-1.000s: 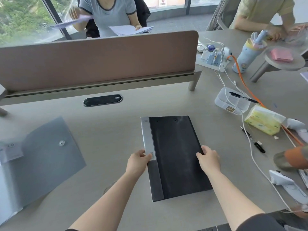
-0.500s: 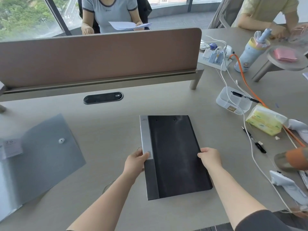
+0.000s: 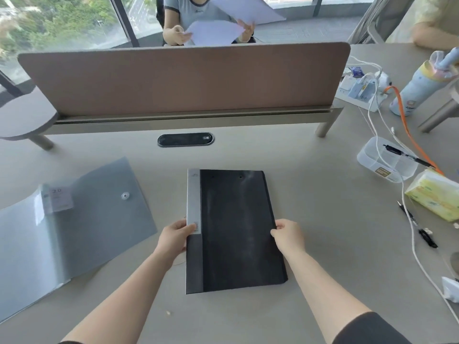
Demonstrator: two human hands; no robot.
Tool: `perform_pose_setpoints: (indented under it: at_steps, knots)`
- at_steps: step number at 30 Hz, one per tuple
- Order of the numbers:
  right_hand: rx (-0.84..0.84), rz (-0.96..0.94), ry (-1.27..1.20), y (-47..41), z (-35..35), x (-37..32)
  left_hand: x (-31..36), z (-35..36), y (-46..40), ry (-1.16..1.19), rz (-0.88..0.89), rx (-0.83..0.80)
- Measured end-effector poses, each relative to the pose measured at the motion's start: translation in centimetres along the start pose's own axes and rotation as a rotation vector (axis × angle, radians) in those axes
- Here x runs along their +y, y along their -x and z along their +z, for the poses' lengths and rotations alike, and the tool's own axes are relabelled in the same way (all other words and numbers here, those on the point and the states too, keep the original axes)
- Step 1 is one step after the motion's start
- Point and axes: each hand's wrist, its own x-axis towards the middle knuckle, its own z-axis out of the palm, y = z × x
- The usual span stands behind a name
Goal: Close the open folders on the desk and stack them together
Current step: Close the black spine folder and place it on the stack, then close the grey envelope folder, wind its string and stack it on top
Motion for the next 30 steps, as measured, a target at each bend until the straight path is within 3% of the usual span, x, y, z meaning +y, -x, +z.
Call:
perform_pose_setpoints:
  at_steps: [12,17,22,30]
  knots:
    - [0.005,-0.036,0.083,0.4,1.7,-1.1,-0.2,-2.1,-0.2,-0.004,0.033,0.025]
    - [0.102,-0.082,0.142,0.9,1.5,-2.7,-0.9,-2.6,0.4,-0.039,0.091,0.109]
    - [0.109,-0.327,0.098,2.7,2.7,-7.1,-1.7,-4.9,2.1,-0.111,0.12,0.257]
    - [-0.112,-0.675,0.086,7.0,8.6,-14.1,-3.6,-11.4,4.4,-0.176,0.165,0.492]
